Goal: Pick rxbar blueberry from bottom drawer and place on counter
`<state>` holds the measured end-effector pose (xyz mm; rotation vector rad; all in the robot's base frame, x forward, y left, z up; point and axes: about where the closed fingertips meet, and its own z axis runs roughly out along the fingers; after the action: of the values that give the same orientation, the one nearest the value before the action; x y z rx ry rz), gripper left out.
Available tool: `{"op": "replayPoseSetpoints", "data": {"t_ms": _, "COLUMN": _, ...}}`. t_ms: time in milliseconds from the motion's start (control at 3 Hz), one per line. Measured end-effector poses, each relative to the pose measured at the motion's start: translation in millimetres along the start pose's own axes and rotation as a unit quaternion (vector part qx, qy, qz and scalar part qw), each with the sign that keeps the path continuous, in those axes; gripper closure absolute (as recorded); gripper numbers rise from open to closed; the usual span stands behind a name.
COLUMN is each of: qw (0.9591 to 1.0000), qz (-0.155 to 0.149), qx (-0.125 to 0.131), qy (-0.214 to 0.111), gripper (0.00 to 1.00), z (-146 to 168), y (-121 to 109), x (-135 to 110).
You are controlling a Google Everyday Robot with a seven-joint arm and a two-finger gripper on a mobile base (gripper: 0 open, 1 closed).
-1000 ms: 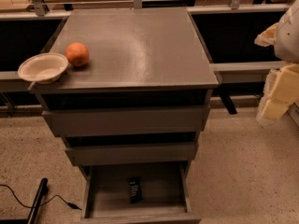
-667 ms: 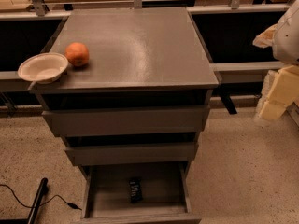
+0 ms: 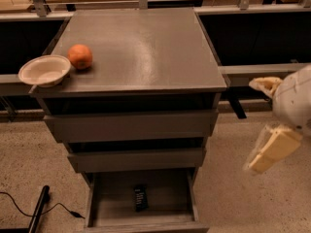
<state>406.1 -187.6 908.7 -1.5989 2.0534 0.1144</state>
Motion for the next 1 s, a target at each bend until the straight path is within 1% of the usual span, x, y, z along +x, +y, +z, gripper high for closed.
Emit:
{"op": "replayPoseSetpoints", "data": {"t_ms": 333, "qw": 0.9974, "qz": 0.022, "qx": -0.003, "qy": -0.069, "gripper": 0.00, "z": 50.9, "y": 37.5, "x": 24.5}}
{"op": "replayPoseSetpoints", "data": {"t_ms": 667, "qw": 0.9939, "qz": 0.029, "qx": 0.005, "qy": -0.107, "gripper": 0.00, "z": 62.7, "y": 52.2, "x": 28.9}}
{"op": "replayPoseSetpoints", "data": {"t_ms": 1000, "qw": 0.9942, "qz": 0.026, "qx": -0.001, "qy": -0.104, "gripper": 0.00, "z": 76.7, "y": 36.7, "x": 27.5}}
